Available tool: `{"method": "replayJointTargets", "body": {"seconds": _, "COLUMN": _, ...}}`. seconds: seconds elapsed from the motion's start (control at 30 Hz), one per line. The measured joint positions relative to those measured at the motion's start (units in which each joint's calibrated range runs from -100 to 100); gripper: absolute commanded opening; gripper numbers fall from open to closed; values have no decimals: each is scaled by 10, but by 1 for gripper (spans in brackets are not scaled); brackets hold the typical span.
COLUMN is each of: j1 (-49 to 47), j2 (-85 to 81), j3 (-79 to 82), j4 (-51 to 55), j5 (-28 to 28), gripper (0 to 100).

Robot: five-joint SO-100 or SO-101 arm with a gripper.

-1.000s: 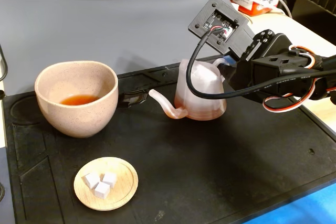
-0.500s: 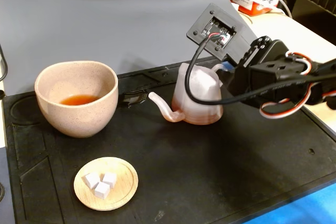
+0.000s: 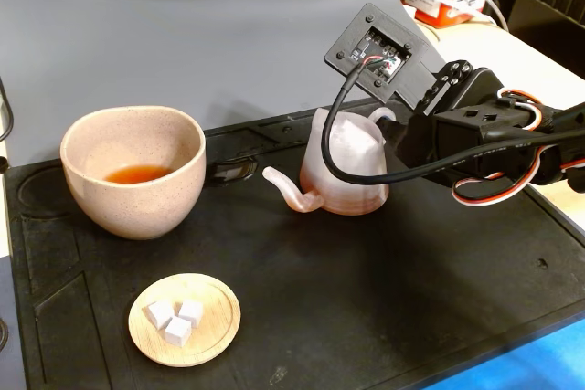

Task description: Pick up a kettle and pour liquid into a cup.

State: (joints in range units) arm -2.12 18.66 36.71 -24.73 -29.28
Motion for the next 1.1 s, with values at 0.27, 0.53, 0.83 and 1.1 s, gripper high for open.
{"method": "replayJointTargets", "body": {"seconds": 0.27, "j1": 0, "j2": 0, "j3": 0, "j4": 0, "j5": 0, "gripper": 15}}
{"method": "replayJointTargets", "body": {"seconds": 0.53, "j1": 1, "j2": 0, "j3": 16, "j4": -1, "j5": 0, "gripper": 15}}
{"method": "replayJointTargets", "body": {"seconds": 0.83, "j1": -8, "j2": -1, "j3": 28, "j4": -1, "j5": 0, "gripper": 15}}
{"method": "replayJointTargets", "body": {"seconds": 1.1, "j1": -14, "j2": -1, "j3": 28, "j4": -1, "j5": 0, "gripper": 15}}
